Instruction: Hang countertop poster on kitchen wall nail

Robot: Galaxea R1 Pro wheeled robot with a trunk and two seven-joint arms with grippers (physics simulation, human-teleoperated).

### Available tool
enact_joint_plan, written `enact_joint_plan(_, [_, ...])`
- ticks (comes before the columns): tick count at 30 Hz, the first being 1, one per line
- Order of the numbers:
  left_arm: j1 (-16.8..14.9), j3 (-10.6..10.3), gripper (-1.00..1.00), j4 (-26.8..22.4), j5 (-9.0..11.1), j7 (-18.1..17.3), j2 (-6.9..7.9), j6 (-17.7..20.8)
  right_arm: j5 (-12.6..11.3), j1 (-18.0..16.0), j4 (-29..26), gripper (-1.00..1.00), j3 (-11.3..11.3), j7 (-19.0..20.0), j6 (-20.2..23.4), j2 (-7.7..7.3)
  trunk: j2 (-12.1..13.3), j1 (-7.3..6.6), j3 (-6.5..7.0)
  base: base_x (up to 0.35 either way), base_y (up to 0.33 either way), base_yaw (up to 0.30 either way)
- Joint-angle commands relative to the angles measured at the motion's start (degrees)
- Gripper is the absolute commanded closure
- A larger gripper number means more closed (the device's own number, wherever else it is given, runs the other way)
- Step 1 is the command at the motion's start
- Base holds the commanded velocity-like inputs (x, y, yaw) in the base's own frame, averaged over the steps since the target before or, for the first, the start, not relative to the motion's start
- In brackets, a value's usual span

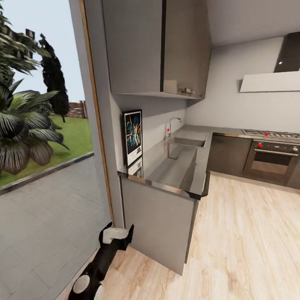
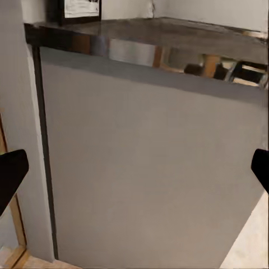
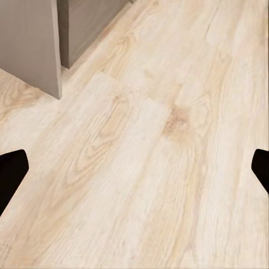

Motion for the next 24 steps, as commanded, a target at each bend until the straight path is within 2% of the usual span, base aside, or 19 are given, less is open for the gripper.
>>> enact_joint_plan(1, [-2.56,0.05,-1.0,-0.96,0.89,-0.58,-0.2,2.34,0.22,-0.04,0.04,-1.0,0.13,-0.49,-1.17,-0.2,-0.04,0.0,-0.07,0.0,0.0,0.0])
enact_joint_plan(2, [-5.44,0.03,-1.0,-1.33,1.41,-0.74,-0.32,4.1,0.04,-0.04,0.03,-1.0,0.13,-0.49,-2.49,-0.5,-0.04,0.0,-0.07,0.0,0.0,0.0])
enact_joint_plan(3, [-14.53,0.01,-1.0,-0.28,2.72,-0.94,-0.53,9.76,-0.49,-0.04,0.03,-1.0,0.17,-0.44,-7.23,-1.55,-0.04,0.0,-0.07,0.0,0.0,0.0])
enact_joint_plan(4, [-16.72,0.01,-1.0,0.78,3.33,-0.98,-0.55,11.01,-0.8,-0.04,0.03,-1.0,0.18,-0.43,-8.47,-1.71,-0.04,0.0,-0.07,0.0,0.0,0.0])
enact_joint_plan(5, [-21.34,0.01,-1.0,3.88,4.84,-1.03,-0.59,12.89,-1.86,-0.02,0.07,-1.0,0.19,-0.4,-11.33,-1.95,-0.04,0.0,-0.07,0.0,0.0,0.0])
enact_joint_plan(6, [-23.63,0.01,-1.0,5.76,5.62,-1.07,-0.6,13.55,-2.58,-0.01,0.1,-1.0,0.19,-0.4,-12.84,-2.04,-0.04,0.0,-0.07,0.0,0.0,0.0])
enact_joint_plan(7, [-37.15,-0.02,-1.0,20.79,9.83,-1.57,-0.65,15.22,-8.81,0.84,0.19,-1.0,0.26,-0.47,-25.3,-2.28,-0.04,0.0,-0.07,0.0,0.0,0.0])
enact_joint_plan(8, [-39.23,-0.08,-1.0,22.96,10.36,-2.1,-0.65,15.06,-10.31,1.19,0.2,-1.0,0.27,-0.51,-27.65,-2.29,-0.04,0.0,-0.07,0.0,0.0,0.0])
enact_joint_plan(10, [-40.56,-0.18,-1.0,24.15,10.66,-2.92,-0.69,14.32,-11.35,1.44,0.17,-1.0,0.25,-0.53,-28.89,-2.29,-0.04,0.0,-0.07,0.0,0.0,0.0])
enact_joint_plan(12, [-41.96,-0.51,-1.0,25.39,10.96,-4.35,-0.7,11.47,-12.44,1.68,0.08,-1.0,0.16,-0.64,-28.89,-2.31,-0.04,0.0,-0.07,0.0,0.0,0.0])
enact_joint_plan(15, [-42.61,-1.31,-1.0,26.19,11.13,-5.08,-0.63,9.17,-12.94,1.25,-0.04,-1.0,-0.19,-1.38,-28.59,-2.42,-0.04,0.0,-0.07,0.0,0.0,0.0])
enact_joint_plan(17, [-42.77,-1.58,-1.0,26.32,11.17,-5.29,-0.6,8.62,-13.02,0.58,-1.2,-1.0,-0.28,-3.04,-25.06,-2.44,-0.04,0.0,-0.07,0.0,0.0,0.0])
enact_joint_plan(20, [-42.87,-2.03,-1.0,26.36,11.19,-5.43,-0.61,8.28,-13.07,0.01,-6.08,-1.0,-0.3,-5.71,-18.88,-2.96,-0.04,0.0,-0.07,0.0,0.0,0.0])
enact_joint_plan(21, [-42.89,-2.31,-1.0,26.36,11.2,-5.46,-0.63,8.2,-13.08,-0.1,-9.35,-1.0,-0.31,-6.52,-14.84,-3.74,-0.04,0.0,-0.07,0.0,0.0,0.0])
enact_joint_plan(23, [-42.91,-2.55,-1.0,26.34,11.2,-5.49,-0.61,8.14,-13.14,-0.16,-12.63,-1.0,-0.37,-6.99,-10.2,-4.52,-0.04,0.0,-0.07,0.0,0.0,0.0])
enact_joint_plan(24, [-42.92,-2.76,-1.0,26.32,11.2,-5.5,-0.59,8.11,-13.19,-0.15,-15.91,-1.0,-0.67,-7.26,-5.84,-5.24,-0.04,0.0,-0.07,0.0,0.0,0.0])
